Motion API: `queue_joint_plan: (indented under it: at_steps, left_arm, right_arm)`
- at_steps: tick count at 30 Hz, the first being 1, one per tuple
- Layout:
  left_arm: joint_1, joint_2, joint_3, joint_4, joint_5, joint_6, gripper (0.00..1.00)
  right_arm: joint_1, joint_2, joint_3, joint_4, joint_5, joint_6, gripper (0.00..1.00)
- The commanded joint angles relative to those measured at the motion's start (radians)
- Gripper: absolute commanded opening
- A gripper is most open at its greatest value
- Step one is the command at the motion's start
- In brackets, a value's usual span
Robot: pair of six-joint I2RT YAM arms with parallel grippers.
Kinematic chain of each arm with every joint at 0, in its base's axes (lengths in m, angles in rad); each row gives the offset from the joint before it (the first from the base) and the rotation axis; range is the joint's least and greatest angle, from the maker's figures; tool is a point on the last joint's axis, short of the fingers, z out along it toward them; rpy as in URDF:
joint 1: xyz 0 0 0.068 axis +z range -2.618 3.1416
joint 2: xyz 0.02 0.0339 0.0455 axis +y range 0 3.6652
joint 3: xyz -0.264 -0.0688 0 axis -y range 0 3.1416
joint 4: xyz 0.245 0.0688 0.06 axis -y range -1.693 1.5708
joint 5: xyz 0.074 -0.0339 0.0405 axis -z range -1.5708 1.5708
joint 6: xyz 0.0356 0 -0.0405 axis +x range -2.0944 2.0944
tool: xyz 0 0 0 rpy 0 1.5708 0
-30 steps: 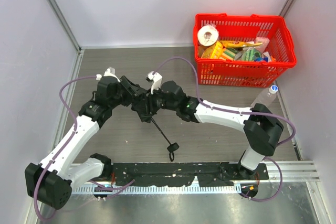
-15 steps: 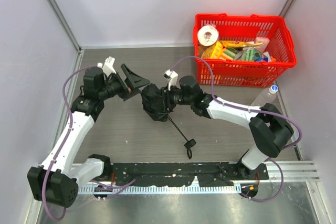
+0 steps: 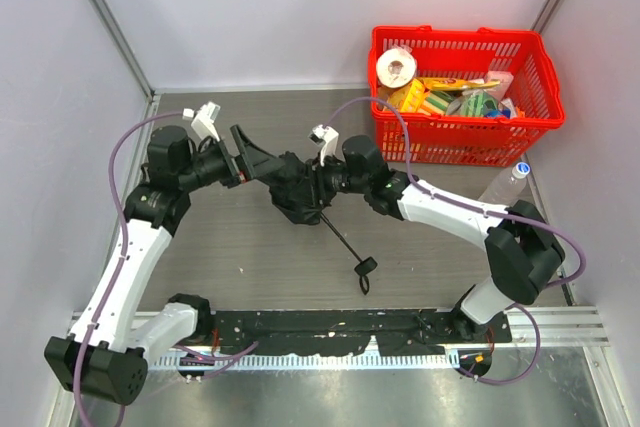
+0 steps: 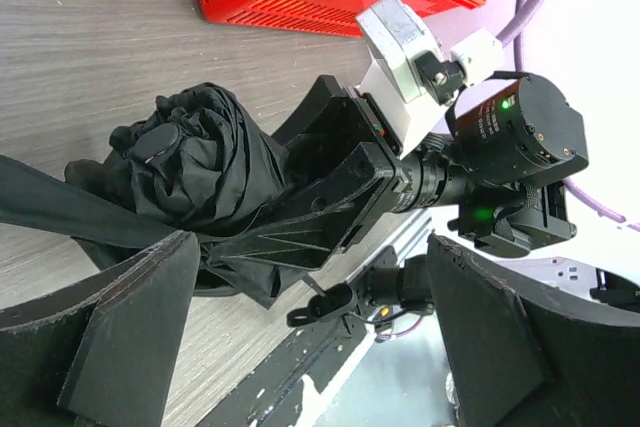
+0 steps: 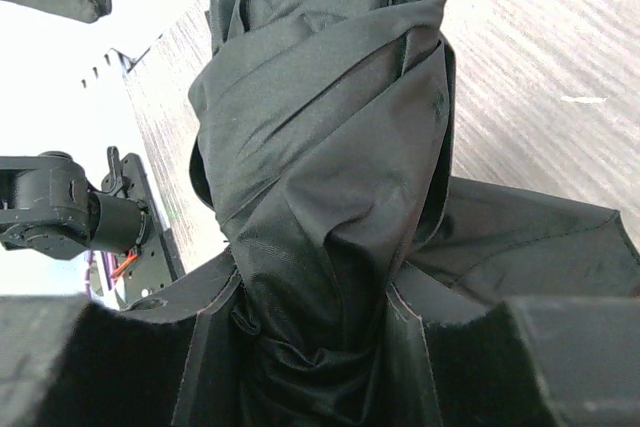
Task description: Put away the umbrella
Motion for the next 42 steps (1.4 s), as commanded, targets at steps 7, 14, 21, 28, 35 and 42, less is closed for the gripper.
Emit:
queue_joint_plan:
  at_steps: [7,14,21,28,35,42]
  left_arm:
    - [0.006,0.109,0.046,0.172,0.033,-0.022,1.0]
    - [0.005,0.189,0.073,0.121,0.07,0.09,1.0]
    - [0.008,0.07,-0.011,0.101,-0.123,0.074,1.0]
    - [0.006,0.071,-0.163,0.399,0.015,-0.15,1.0]
    - [-0.021,0.057,-0.219,0.486,-0.032,-0.226,1.0]
    - [-0.067,0.034,-0.296,0.64,-0.06,-0.342,1.0]
  right_arm:
    - [-0.005,-0.039,0.12,-0.017,-0.089,-0.12,0.01]
    - [-0.005,-0.06,0.121,-0.03,-0.142,-0.143,0.01]
    - [-0.003,-0.102,0.094,-0.007,-0.127,-0.131,0.01]
    - [0.0,-0.103,0.093,0.087,-0.09,-0.031,0.01]
    - [0.036,-0.082,0.12,0.102,-0.103,-0.023,0.01]
    - [0.044,-0.051,0.15,0.087,-0.041,0.006,0.01]
